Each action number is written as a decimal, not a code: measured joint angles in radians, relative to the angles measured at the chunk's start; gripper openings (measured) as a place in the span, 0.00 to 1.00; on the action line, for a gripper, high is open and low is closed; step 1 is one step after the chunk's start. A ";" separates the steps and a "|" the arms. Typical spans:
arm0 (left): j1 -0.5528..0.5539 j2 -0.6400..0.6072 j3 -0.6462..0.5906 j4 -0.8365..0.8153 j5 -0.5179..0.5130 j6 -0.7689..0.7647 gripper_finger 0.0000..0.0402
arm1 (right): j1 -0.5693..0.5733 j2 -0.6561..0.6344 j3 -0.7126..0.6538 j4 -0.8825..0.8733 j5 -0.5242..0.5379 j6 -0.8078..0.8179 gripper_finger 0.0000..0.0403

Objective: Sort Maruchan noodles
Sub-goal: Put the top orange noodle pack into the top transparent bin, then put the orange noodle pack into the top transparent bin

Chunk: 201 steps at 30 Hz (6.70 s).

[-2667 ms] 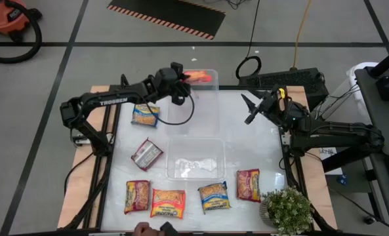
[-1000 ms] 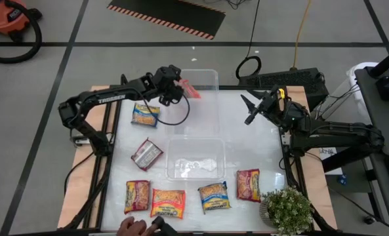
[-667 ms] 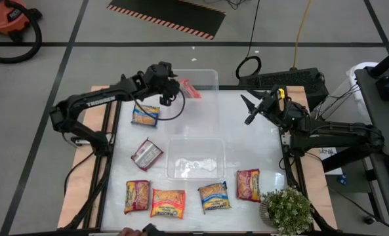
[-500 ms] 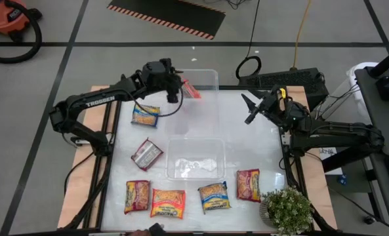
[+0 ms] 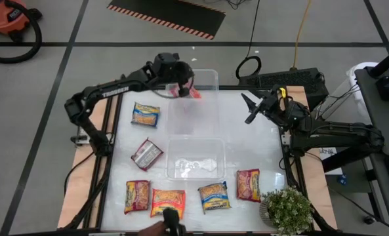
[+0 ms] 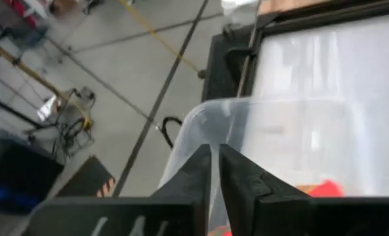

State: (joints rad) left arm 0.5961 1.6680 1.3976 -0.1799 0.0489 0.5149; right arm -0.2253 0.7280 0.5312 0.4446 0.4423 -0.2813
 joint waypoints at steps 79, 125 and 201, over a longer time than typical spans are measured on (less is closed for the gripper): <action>-1.408 -0.552 -0.671 -0.118 -0.260 -0.920 0.06 | 0.186 0.003 0.000 -0.186 -0.206 0.349 0.35; -1.381 -0.050 -0.670 0.009 -0.294 -0.779 0.42 | 0.227 0.003 0.000 -0.196 -0.205 0.374 0.35; -1.436 -0.533 -0.671 0.102 -0.838 -0.432 0.00 | 0.239 0.270 0.001 0.133 -0.178 0.508 0.35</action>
State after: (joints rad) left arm -0.8401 1.1348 0.7261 -0.0775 -0.7887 0.0832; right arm 0.0138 0.9977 0.5320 0.5775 0.2646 0.2268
